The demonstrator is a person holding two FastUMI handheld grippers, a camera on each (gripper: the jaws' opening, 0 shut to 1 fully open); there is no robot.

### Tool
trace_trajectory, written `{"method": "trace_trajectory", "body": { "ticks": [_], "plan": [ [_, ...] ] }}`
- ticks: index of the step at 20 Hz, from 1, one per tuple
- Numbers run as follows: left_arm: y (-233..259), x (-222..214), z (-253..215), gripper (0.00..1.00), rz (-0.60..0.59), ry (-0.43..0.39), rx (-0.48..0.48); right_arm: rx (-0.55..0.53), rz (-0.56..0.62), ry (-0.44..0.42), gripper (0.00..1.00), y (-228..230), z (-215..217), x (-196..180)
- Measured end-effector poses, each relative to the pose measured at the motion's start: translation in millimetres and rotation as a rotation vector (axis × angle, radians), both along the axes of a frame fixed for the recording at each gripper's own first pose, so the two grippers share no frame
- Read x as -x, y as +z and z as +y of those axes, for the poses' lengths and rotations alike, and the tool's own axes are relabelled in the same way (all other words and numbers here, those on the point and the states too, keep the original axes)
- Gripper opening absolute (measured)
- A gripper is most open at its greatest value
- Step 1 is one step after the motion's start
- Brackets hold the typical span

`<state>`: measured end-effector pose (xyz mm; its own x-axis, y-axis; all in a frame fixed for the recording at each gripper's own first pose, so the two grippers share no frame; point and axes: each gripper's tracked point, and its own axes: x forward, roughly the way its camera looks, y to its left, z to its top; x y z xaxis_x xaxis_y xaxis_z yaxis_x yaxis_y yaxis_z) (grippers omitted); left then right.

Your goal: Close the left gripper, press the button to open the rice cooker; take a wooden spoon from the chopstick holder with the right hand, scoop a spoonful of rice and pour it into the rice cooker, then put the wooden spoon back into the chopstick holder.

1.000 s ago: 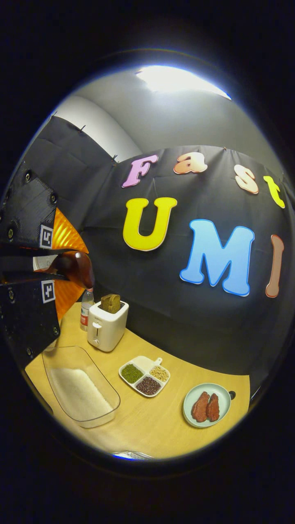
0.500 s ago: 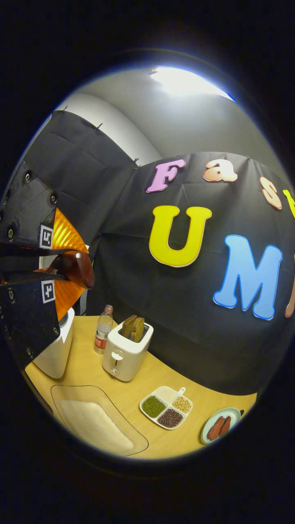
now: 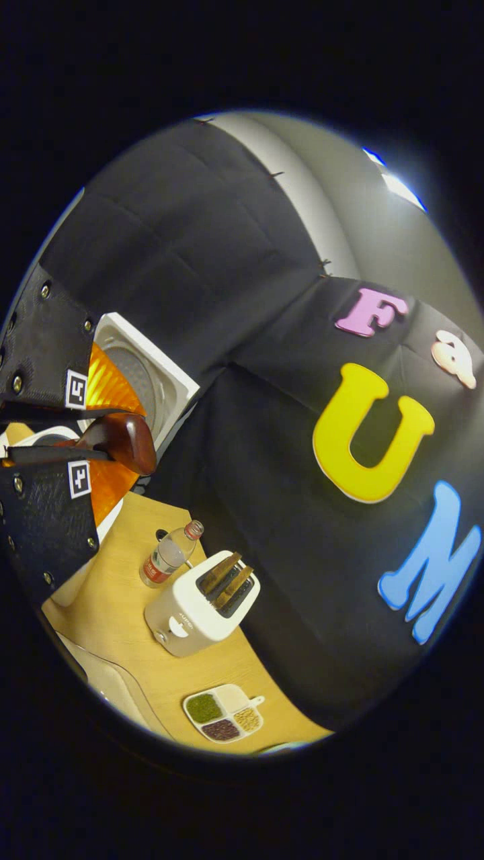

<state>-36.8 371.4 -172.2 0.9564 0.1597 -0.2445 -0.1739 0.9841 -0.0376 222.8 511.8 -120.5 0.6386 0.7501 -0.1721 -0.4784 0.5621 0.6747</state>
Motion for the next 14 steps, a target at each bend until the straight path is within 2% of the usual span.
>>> {"method": "trace_trajectory", "body": {
  "ticks": [3, 8, 12, 14],
  "plan": [
    [-4, 4, 4, 0.90, 0.009, 0.032, 0.005, 0.174, -0.114, 0.074, 0.13, -20, 47, 0],
    [-4, 7, 9, 0.89, 0.008, 0.056, 0.001, 0.465, -0.410, 0.234, 0.13, -40, 104, 24],
    [-6, 15, 14, 0.89, 0.006, 0.082, 0.013, 0.623, -0.587, 0.365, 0.14, -59, 127, 47],
    [-6, 22, 16, 0.89, 0.003, 0.093, 0.019, 0.644, -0.640, 0.395, 0.13, -64, 134, 56]
  ]
}}
